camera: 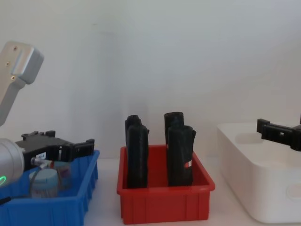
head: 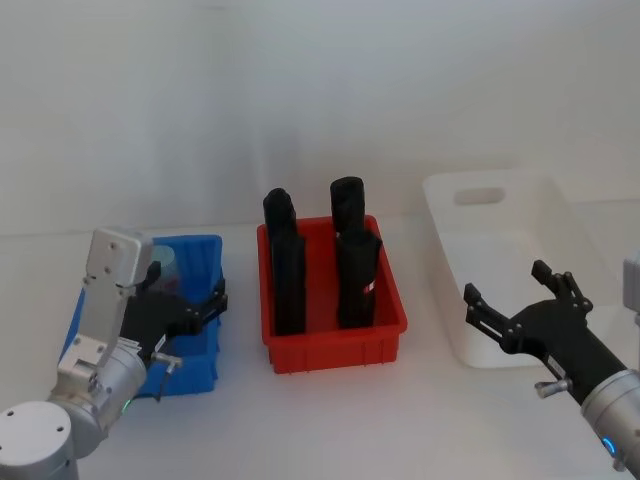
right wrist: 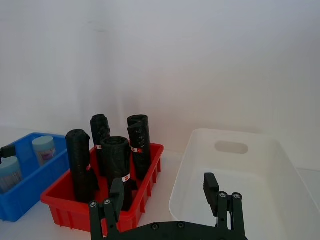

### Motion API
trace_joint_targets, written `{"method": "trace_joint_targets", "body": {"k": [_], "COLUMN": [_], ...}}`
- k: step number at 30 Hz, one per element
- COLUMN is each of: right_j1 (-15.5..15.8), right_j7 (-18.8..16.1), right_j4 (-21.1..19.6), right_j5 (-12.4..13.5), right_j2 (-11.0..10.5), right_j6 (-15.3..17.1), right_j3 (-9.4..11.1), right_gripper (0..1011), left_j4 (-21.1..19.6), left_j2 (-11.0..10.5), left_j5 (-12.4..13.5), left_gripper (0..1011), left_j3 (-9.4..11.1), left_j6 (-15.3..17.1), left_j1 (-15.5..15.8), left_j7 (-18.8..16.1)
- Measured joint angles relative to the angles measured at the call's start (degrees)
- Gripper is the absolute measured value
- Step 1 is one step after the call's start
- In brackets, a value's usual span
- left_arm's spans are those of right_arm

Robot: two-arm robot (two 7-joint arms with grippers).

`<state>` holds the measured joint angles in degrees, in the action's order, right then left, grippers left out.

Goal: Pick the cotton swabs from the blue box and place them into the white box.

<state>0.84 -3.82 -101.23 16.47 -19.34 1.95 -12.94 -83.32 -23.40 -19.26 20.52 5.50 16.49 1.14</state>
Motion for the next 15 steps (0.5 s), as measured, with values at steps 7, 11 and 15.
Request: {"method": "trace_joint_targets", "body": {"k": [7,11,15], "right_j1": [0.0,0.0,0.0], "right_j7": [0.0,0.0,0.0], "right_j4": [0.0,0.0,0.0], "right_j5": [0.0,0.0,0.0], "right_j2": [0.0,0.0,0.0], "right_j6": [0.0,0.0,0.0], "right_j3": [0.0,0.0,0.0], "right_gripper": [1002,1002,1002], "left_j4": [3.7,5.4,7.0], "left_j2": [-0.5,-0.5,-0.6], "left_j5": [-1.3,-1.6,-1.6], "left_gripper": [1004,1004,1004], "left_j3": [-1.5,-2.0,-2.4], "left_j6": [1.7,2.4,3.1], "left_j1": [1.0,1.6,2.2], "left_j7": [0.0,0.5,1.0]}}
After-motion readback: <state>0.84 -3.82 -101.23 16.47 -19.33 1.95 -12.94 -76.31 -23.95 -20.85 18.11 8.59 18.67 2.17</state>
